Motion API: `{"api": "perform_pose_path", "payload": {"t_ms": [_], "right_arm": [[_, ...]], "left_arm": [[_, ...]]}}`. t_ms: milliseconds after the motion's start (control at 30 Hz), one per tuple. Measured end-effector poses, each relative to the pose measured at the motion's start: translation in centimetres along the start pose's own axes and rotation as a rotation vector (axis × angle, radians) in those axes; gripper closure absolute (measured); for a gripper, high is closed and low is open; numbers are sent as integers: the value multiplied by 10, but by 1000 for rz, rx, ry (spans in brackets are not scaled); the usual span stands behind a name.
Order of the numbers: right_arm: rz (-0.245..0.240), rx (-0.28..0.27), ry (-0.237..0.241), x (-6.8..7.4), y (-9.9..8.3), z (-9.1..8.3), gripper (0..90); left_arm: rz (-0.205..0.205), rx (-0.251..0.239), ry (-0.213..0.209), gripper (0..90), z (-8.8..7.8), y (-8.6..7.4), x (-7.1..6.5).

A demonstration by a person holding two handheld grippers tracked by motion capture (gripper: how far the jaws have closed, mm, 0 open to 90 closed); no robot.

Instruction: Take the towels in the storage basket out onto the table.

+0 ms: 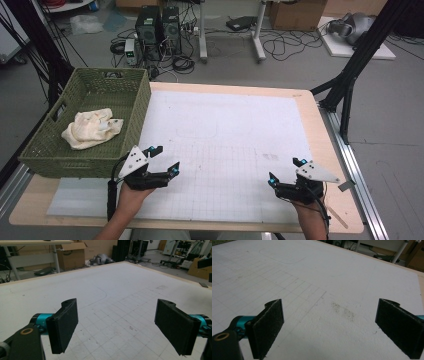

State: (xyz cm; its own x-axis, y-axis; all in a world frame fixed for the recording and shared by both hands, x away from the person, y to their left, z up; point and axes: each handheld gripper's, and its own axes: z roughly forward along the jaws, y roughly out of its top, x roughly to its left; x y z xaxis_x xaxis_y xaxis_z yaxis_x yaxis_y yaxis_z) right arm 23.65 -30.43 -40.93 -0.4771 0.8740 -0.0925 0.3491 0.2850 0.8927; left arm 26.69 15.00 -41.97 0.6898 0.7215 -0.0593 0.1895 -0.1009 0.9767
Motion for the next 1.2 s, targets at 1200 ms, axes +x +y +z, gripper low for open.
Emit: {"api": "perform_pose_path", "payload": {"t_ms": [1200], "right_arm": [[42,-8,49,0,0,2,75]], "left_arm": [[-5,0,-9,184,-5,9,0]]}}
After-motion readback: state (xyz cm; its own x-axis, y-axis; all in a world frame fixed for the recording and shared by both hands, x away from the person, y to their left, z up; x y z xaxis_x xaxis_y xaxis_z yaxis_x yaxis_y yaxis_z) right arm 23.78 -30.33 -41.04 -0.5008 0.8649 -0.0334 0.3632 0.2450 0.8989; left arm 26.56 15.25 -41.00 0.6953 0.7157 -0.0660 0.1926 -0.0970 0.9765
